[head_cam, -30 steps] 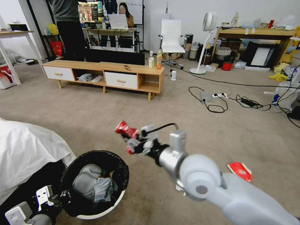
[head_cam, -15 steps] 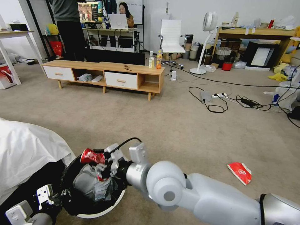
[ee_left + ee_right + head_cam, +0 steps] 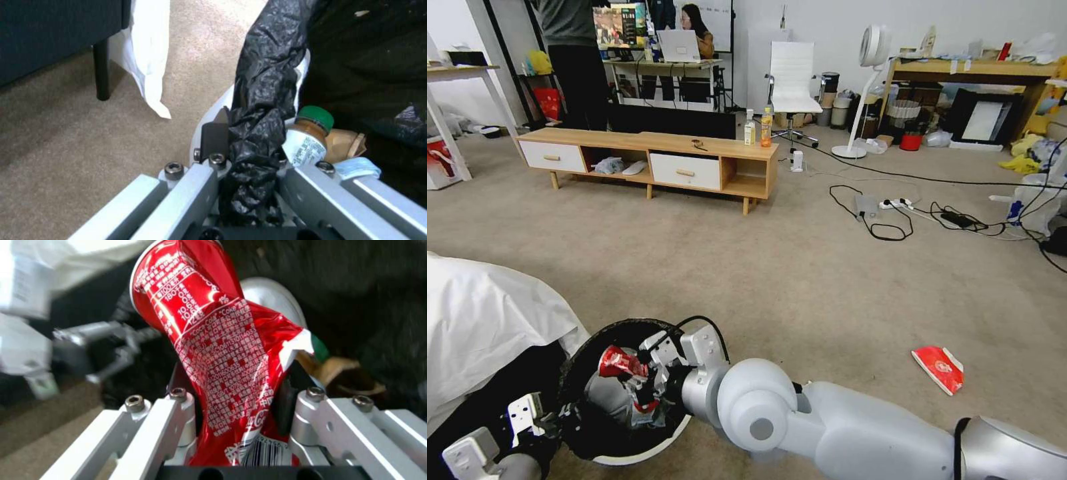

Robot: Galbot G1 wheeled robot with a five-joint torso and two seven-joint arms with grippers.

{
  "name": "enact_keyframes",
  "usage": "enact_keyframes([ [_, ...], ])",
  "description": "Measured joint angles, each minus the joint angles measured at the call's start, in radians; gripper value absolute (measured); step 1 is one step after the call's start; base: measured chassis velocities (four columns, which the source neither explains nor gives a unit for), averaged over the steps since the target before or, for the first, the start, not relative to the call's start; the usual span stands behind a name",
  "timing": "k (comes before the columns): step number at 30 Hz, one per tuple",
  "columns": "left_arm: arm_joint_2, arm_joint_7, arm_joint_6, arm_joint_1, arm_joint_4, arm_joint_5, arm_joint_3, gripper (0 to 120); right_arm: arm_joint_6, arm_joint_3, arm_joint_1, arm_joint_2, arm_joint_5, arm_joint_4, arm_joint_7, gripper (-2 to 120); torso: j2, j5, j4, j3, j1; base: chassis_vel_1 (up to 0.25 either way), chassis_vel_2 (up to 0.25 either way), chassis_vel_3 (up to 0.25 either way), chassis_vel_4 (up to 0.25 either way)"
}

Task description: Pick up the trash bin and place the garbage on the floor into it.

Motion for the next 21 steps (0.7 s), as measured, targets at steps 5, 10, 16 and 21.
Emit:
enact_keyframes([
  [5, 0.001, 0.001, 0.0, 0.001, 0.0, 0.0, 0.0, 1, -0.003, -0.001, -0.024, -0.021, -0.029, -0.02, -0.004, 26, 0.0, 0.0, 0.0, 0.0, 0.0, 0.0, 0.0, 0.0, 0.0],
  [10, -0.002, 0.004, 0.0, -0.001, 0.004, 0.0, 0.002, 1, -0.002, -0.002, -0.047, -0.036, -0.053, -0.036, -0.011, 26, 0.0, 0.0, -0.0001, 0.0, 0.0, 0.0, 0.0, 0.0, 0.0],
  [16, -0.002, 0.005, 0.0, -0.001, 0.01, 0.004, 0.002, 1, 0.001, 0.003, -0.058, -0.048, -0.072, -0.044, -0.02, 34, 0.0, 0.0, 0.0, 0.0, 0.0, 0.0, 0.0, 0.0, 0.0],
  [21, -0.004, 0.01, 0.0, -0.002, 0.013, 0.005, 0.004, 1, 0.003, 0.01, -0.055, -0.045, -0.076, -0.047, -0.025, 57, 0.0, 0.0, 0.0, 0.0, 0.0, 0.0, 0.0, 0.0, 0.0],
])
